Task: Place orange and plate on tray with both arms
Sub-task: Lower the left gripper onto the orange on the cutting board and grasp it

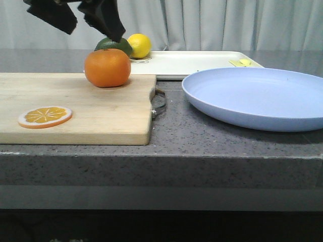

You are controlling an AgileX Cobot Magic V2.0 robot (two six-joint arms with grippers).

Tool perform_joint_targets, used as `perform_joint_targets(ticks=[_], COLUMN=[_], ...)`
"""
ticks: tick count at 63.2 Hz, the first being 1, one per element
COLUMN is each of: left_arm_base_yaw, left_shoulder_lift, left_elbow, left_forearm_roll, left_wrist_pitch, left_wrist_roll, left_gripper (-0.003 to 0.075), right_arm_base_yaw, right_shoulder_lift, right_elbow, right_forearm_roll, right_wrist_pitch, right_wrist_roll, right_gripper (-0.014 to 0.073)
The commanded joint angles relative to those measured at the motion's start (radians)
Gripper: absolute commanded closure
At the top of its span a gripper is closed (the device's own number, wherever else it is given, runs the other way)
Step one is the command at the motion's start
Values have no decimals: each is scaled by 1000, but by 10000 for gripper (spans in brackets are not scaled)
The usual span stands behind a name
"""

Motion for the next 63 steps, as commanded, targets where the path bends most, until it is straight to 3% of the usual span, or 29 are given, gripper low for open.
perform_joint_targets(ticks=[1, 35, 48, 63], left_arm_base_yaw=[-7, -9, -19, -107], left_shoulder_lift=[9, 139, 141, 141], left_elbow=[-79, -135, -140, -223], left_forearm_roll=[-34, -36, -48, -48], left_wrist_pitch=[-28, 7, 20, 62], left_wrist_roll=[1, 1, 1, 20], left_gripper=[105, 113, 279, 293], right_arm_base_yaw=[-6, -6, -6, -6], right_shoulder_lift=[-2, -2, -2, -2], right_elbow=[-38, -38, -38, -38], right_forearm_roll=[-17, -17, -17, -17], right_wrist_pitch=[-64, -65, -65, -65], right_wrist_roll=[-1, -1, -1, -1], right_gripper=[-51, -51, -51, -51])
